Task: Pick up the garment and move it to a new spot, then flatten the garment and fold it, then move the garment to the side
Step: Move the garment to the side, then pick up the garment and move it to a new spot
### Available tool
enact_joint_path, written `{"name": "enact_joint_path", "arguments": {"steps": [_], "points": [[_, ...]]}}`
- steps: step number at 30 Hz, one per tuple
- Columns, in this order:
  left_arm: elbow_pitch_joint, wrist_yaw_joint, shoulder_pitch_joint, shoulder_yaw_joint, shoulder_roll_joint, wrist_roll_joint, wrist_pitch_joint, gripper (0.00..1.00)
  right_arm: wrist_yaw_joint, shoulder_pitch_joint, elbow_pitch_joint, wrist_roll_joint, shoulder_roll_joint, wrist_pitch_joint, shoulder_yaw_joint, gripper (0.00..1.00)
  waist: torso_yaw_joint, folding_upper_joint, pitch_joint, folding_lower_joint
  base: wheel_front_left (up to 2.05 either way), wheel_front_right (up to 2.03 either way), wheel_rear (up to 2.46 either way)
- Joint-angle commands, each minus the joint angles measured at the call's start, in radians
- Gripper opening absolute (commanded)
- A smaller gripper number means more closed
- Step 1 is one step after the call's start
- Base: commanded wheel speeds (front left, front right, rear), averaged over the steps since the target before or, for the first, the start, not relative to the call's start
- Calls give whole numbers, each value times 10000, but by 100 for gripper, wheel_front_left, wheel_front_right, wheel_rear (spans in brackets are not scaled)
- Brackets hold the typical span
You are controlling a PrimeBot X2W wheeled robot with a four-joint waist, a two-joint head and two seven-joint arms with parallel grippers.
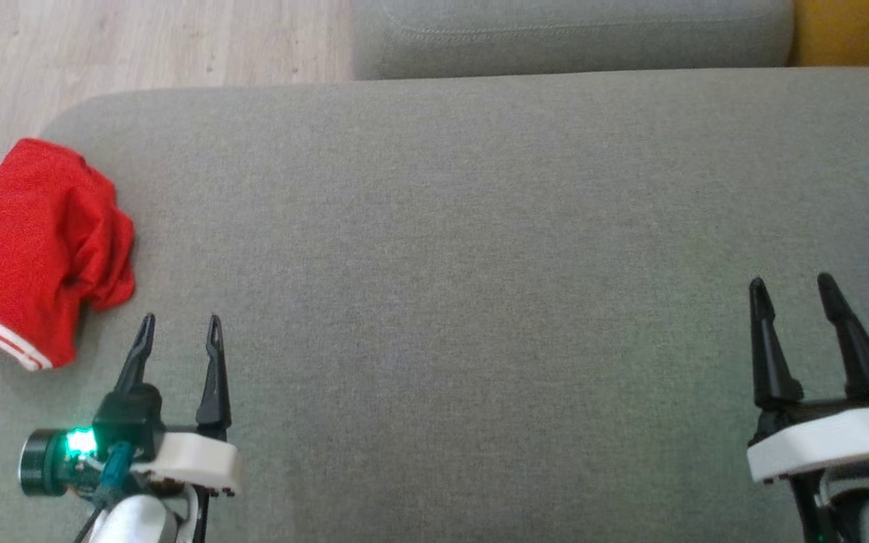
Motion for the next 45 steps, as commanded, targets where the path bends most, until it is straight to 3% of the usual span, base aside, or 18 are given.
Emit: {"name": "enact_joint_path", "arguments": {"steps": [1,24,30,36,45], "points": [[-340,-34,-259,344,304,-103,36,100,-7,-138,-463,0,17,65,179,100,-52,-1,-110,1,0,0,0],[-887,219,-216,226,378,-131,104,100,-7,-24,-567,340,118,292,140,100,71,-1,-74,1,0,0,0],[-510,-3,-641,173,99,-239,-611,100,-7,-61,-861,203,119,487,158,100,892,-1,109,1,0,0,0],[90,-238,-1150,277,-173,-338,-1031,100,-7,-155,-1311,-88,54,836,178,100,2259,-1,126,1,0,0,0],[244,-568,-1137,975,-34,-178,-1153,100,-7,-431,-1635,-67,-281,1268,913,100,3742,-1,169,1,0,0,0]]}}
